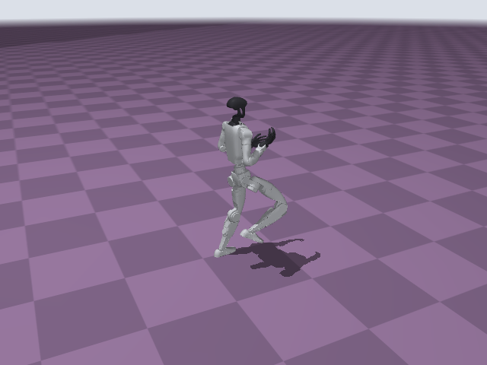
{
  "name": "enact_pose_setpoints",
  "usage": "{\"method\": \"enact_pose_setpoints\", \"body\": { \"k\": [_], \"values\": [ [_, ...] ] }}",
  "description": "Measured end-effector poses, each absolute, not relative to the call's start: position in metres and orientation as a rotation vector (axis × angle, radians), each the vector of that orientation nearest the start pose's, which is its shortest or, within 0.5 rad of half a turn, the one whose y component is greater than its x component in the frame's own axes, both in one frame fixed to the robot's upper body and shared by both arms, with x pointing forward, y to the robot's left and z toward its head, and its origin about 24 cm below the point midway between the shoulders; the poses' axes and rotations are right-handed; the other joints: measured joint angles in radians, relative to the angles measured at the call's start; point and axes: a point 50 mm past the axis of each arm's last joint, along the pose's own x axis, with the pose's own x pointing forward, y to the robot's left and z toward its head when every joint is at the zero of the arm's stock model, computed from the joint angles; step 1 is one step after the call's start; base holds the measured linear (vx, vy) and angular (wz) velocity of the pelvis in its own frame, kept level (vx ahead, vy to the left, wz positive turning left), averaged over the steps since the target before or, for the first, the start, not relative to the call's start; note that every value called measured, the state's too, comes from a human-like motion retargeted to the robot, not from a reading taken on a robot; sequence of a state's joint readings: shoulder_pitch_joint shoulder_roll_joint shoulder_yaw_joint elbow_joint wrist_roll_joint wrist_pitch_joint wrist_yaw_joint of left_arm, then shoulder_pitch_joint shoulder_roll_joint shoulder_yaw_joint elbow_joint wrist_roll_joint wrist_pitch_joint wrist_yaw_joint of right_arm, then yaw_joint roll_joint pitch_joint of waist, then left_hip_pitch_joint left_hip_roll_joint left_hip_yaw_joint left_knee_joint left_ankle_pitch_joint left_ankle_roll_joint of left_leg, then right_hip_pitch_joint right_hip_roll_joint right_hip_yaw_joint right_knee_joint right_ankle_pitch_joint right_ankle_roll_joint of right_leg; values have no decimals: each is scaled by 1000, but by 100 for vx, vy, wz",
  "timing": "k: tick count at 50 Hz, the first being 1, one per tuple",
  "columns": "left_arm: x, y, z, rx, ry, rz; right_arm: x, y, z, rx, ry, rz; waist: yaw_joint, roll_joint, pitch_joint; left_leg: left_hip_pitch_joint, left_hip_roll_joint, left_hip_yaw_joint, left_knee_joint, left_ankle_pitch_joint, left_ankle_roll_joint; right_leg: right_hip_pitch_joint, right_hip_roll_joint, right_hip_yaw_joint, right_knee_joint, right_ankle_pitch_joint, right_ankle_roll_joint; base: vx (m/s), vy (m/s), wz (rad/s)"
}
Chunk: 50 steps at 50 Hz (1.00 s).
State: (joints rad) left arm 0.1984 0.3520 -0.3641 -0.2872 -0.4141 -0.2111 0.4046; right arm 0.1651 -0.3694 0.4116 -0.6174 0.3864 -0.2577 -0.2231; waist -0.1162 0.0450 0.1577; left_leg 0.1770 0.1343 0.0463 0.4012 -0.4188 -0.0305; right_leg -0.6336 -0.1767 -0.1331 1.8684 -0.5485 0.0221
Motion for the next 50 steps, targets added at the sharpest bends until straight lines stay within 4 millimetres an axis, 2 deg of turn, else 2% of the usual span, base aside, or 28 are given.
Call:
{"method": "enact_pose_setpoints", "body": {
  "k": [2, 4, 5, 7, 9, 11, 13, 15, 17, 18, 20, 22, 25, 27, 29, 30, 32, 33, 35, 37, 38, 40, 42, 43, 45, 47, 48, 50],
  "values": [
    [239, 120, 102, -178, -283, -64, 183, -123, 142, 299, -472, 255, -42, -48, 96, -41, -31, -47, 146, -85, 90, -66, -27, 27, 131, -65, 24, -19, 4, 126],
    [259, 98, 151, -137, -485, -178, 179, -131, 144, 304, -476, 248, -35, -59, 123, -83, -29, -44, 223, -76, 94, -123, -20, 25, 162, -71, 0, -5, -1, -3],
    [261, 90, 173, -130, -580, -227, 174, -134, 146, 314, -480, 259, -26, -57, 105, -84, -22, -26, 202, -51, 82, -150, -13, 17, 154, -58, -20, 12, -3, -82],
    [255, 89, 200, -157, -703, -241, 164, -141, 150, 313, -472, 303, -49, -42, -7, -42, -16, 3, 26, 71, 57, -150, -16, -13, 68, 4, -50, 23, -5, -68],
    [244, 90, 210, -215, -766, -211, 156, -151, 150, 272, -441, 324, -102, -4, -106, -29, -6, -16, -111, 263, 12, -68, -8, -53, -101, 95, -64, 23, -9, 4],
    [232, 90, 205, -265, -761, -207, 146, -164, 140, 237, -360, 282, -127, 46, -181, -41, 17, -38, -166, 463, -57, 82, 57, -68, -363, 211, -80, 18, -12, 24],
    [223, 93, 198, -337, -712, -231, 138, -176, 125, 183, -269, 191, -111, 43, -182, -38, 8, -14, -96, 525, -59, 310, 126, -7, -689, 367, -40, 18, -12, 9],
    [217, 98, 192, -400, -658, -264, 138, -181, 110, 103, -203, 130, -46, -22, -138, -131, -36, 65, 242, 396, 24, 543, 140, 132, -1047, 555, 39, 12, -11, -53],
    [213, 104, 176, -444, -584, -233, 149, -183, 92, 69, -150, 76, 26, -85, -134, -359, -59, 134, 738, 240, 94, 692, 84, 239, -1365, 688, 87, 2, -9, -80],
    [213, 106, 170, -464, -557, -222, 156, -182, 88, 31, -144, 82, 66, -107, -116, -470, -62, 161, 971, 172, 107, 750, 46, 268, -1469, 651, 89, -3, -7, -69],
    [215, 116, 157, -496, -501, -179, 180, -180, 84, -51, -168, 104, 137, -131, -68, -703, -33, 188, 1396, 64, 98, 818, -7, 273, -1574, 369, 44, -7, -8, -63],
    [214, 135, 134, -475, -421, -63, 208, -173, 95, -54, -264, 118, 216, -117, -22, -899, 28, 169, 1697, -4, 40, 813, -2, 297, -1579, 129, -26, -12, -10, -128],
    [197, 181, 99, -433, -279, 114, 246, -150, 155, -55, -548, 193, 321, -76, 107, -984, 102, 131, 1860, -85, -66, 754, 55, 416, -1410, 16, -138, -10, -8, -154],
    [174, 194, 82, -395, -170, 136, 242, -135, 190, 18, -707, 247, 307, -89, 66, -1020, 104, 138, 1801, -79, 10, 751, 46, 378, -1453, 89, -104, 15, -1, 66],
    [156, 193, 74, -333, -87, 97, 225, -128, 205, 127, -788, 256, 312, -118, -21, -1006, 52, 165, 1642, -37, 93, 805, 8, 312, -1631, 254, -36, 31, 5, 137],
    [149, 192, 72, -296, -53, 67, 214, -126, 208, 184, -813, 250, 335, -135, -58, -969, 16, 183, 1532, -10, 117, 837, -10, 292, -1724, 362, 0, 33, 9, 52],
    [133, 195, 66, -243, 16, 55, 198, -122, 209, 269, -819, 307, 389, -152, -116, -804, -35, 216, 1223, 92, 104, 855, -25, 298, -1799, 549, 56, 30, 9, -45],
    [123, 198, 61, -238, 64, 73, 191, -119, 208, 298, -806, 356, 401, -146, -142, -697, -46, 222, 1040, 171, 78, 851, -16, 292, -1790, 592, 56, 26, 7, -101],
    [106, 204, 55, -261, 136, 136, 181, -113, 203, 334, -767, 433, 395, -80, -129, -392, -49, 200, 611, 377, -10, 875, 44, 242, -1656, 558, -8, 23, 6, -91],
    [107, 201, 48, -247, 146, 168, 177, -107, 193, 331, -717, 454, 313, 32, -112, -131, 4, 118, 175, 588, -114, 764, 164, 138, -1233, 386, -113, 13, 9, 31],
    [116, 196, 45, -225, 126, 162, 178, -105, 186, 317, -687, 452, 270, 64, -121, -70, 30, 91, 26, 622, -140, 630, 193, 83, -944, 278, -147, 1, 9, 77],
    [144, 182, 45, -182, 52, 139, 181, -103, 172, 256, -627, 442, 195, 95, -128, -36, 63, 70, -93, 440, -122, 350, 187, 0, -423, 98, -165, -5, 7, 80],
    [189, 171, 68, -236, -108, 122, 191, -108, 158, 176, -576, 366, 119, 59, -52, -26, 53, 40, -86, 164, -40, 136, 118, -36, -18, 43, -30, -9, 2, 129],
    [209, 160, 85, -237, -205, 74, 194, -114, 148, 157, -535, 311, 82, 48, -8, -34, 52, 15, -57, 76, -8, 67, 107, -41, 118, 2, 1, -19, 2, 162],
    [246, 132, 137, -212, -438, -44, 196, -131, 126, 157, -435, 204, 33, 27, 83, -109, 34, -46, 92, -34, 76, -48, 91, -32, 283, -56, 44, -24, 1, 129],
    [260, 100, 190, -109, -679, -182, 185, -151, 115, 195, -376, 166, 82, 42, 38, -251, 50, -28, 225, -33, 97, -202, 100, -31, 295, -82, -52, -15, -2, -67],
    [259, 89, 210, -59, -784, -219, 178, -158, 116, 195, -367, 182, 122, 51, -30, -304, 70, 11, 224, -2, 82, -280, 115, -35, 257, -72, -115, 3, -3, -161],
    [247, 87, 232, -62, -919, -212, 163, -168, 121, 148, -351, 247, 117, 67, -139, -291, 83, 60, 89, 128, 36, -293, 128, -51, 97, -2, -166, 20, -3, -101]
  ]
}}
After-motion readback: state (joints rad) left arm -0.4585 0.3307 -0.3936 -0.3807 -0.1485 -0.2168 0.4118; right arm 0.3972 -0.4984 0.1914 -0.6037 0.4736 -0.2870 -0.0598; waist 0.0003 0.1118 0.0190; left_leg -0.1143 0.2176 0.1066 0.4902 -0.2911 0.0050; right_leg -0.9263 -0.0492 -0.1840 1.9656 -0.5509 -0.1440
